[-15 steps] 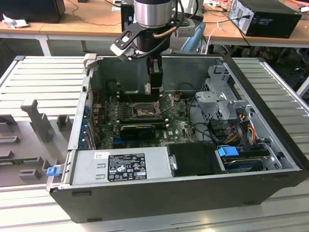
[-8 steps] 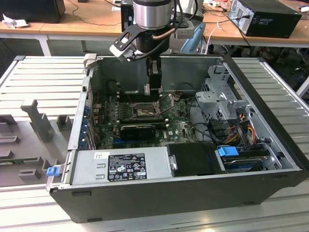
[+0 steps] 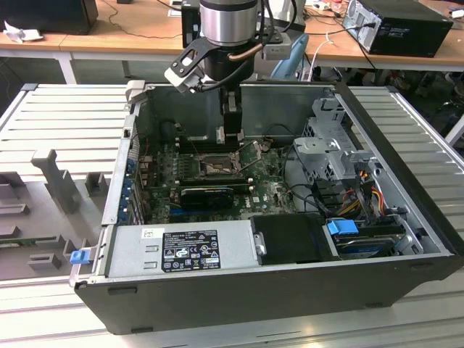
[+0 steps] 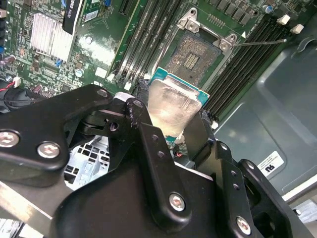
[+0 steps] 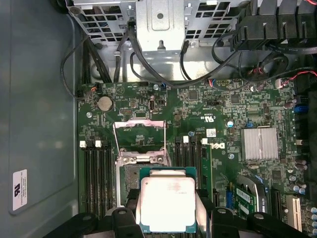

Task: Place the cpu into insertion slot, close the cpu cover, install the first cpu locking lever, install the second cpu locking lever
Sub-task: 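Place the cpu into insertion slot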

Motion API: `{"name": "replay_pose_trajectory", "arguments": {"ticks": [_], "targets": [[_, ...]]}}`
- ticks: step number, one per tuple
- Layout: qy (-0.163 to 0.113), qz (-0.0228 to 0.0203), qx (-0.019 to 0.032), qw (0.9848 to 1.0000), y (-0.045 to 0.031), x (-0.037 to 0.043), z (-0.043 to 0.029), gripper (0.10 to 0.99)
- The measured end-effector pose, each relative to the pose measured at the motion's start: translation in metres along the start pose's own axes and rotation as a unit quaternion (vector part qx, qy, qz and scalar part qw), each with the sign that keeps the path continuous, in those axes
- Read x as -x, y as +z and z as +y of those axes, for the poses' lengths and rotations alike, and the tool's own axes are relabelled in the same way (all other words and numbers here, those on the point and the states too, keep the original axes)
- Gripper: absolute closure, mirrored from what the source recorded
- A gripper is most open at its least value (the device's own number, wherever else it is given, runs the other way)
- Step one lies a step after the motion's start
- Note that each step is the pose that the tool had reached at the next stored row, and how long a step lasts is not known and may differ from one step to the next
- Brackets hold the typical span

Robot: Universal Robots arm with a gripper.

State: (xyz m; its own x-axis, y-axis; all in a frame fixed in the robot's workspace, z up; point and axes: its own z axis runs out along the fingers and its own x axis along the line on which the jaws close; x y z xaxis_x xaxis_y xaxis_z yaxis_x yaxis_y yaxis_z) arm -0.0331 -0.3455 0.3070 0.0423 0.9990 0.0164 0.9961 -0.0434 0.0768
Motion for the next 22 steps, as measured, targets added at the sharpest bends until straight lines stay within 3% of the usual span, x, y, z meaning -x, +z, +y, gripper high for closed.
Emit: {"name": "replay_pose_trajectory", "arguments": {"ticks": [14, 22], "targets": [[0.000, 0.0000, -0.0004, 1.0000, 0.0067, 0.0003, -0.0059, 0.557], [-0.007, 0.0003, -0.0064, 1.0000, 0.0168, 0.0005, -0.0076, 0.557]]}}
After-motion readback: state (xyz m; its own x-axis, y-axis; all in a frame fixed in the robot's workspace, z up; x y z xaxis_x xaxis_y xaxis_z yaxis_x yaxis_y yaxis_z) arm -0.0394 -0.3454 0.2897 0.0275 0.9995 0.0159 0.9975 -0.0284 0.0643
